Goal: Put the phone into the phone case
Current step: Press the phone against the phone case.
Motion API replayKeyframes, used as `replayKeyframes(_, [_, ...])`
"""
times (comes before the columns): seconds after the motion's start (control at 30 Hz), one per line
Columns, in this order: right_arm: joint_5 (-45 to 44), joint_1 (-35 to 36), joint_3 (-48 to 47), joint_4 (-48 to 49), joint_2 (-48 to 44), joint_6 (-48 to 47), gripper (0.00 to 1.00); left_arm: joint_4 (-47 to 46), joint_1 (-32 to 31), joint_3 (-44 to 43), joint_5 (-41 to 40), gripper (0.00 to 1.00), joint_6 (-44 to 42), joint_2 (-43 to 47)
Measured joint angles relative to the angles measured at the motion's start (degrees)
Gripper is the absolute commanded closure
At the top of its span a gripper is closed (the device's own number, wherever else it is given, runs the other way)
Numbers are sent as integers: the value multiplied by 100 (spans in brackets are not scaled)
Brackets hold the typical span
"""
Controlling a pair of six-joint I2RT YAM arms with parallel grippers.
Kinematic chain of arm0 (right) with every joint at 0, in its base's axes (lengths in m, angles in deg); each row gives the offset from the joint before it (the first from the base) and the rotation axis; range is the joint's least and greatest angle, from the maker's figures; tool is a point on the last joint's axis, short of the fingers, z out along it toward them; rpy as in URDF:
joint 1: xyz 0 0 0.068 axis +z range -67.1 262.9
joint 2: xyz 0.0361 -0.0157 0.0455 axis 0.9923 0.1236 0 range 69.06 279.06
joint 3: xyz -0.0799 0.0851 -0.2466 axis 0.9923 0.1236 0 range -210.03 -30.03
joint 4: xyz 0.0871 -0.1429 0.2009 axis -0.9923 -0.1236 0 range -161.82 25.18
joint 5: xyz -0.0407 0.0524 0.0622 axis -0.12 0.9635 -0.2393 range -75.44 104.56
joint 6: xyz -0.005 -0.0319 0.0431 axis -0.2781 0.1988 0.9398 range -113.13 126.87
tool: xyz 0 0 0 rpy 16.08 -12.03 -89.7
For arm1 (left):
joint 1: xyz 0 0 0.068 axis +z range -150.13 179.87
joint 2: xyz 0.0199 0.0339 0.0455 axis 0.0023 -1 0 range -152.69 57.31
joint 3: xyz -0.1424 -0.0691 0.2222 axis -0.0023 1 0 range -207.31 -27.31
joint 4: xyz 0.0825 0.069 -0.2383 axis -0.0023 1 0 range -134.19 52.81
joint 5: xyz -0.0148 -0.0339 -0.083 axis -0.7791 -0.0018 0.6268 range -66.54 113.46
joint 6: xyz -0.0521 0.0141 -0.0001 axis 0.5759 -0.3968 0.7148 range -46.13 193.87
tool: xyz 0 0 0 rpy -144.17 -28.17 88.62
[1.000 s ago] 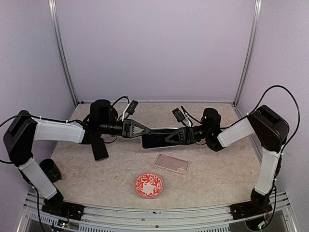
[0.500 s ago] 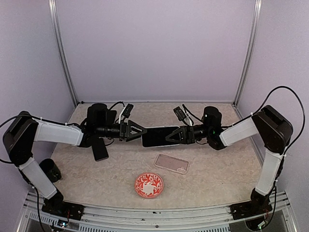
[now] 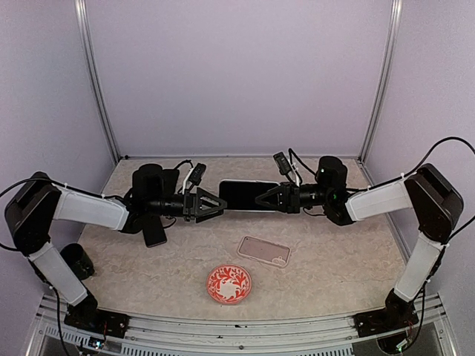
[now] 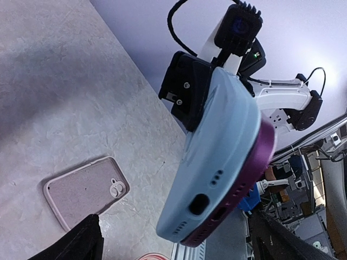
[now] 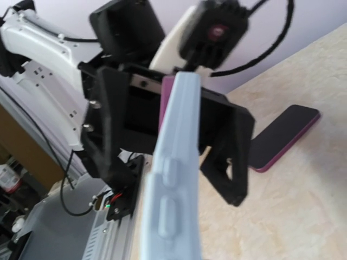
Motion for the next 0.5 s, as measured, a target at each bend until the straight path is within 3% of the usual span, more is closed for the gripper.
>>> replayKeyframes(0.13, [-107, 0, 2, -157, -2, -66, 100, -177, -13, -4, -2, 10, 83, 0])
replayKeyframes(0.5, [-184, 7, 2, -330, -4, -81, 100, -638, -57, -155, 111, 32, 343, -210])
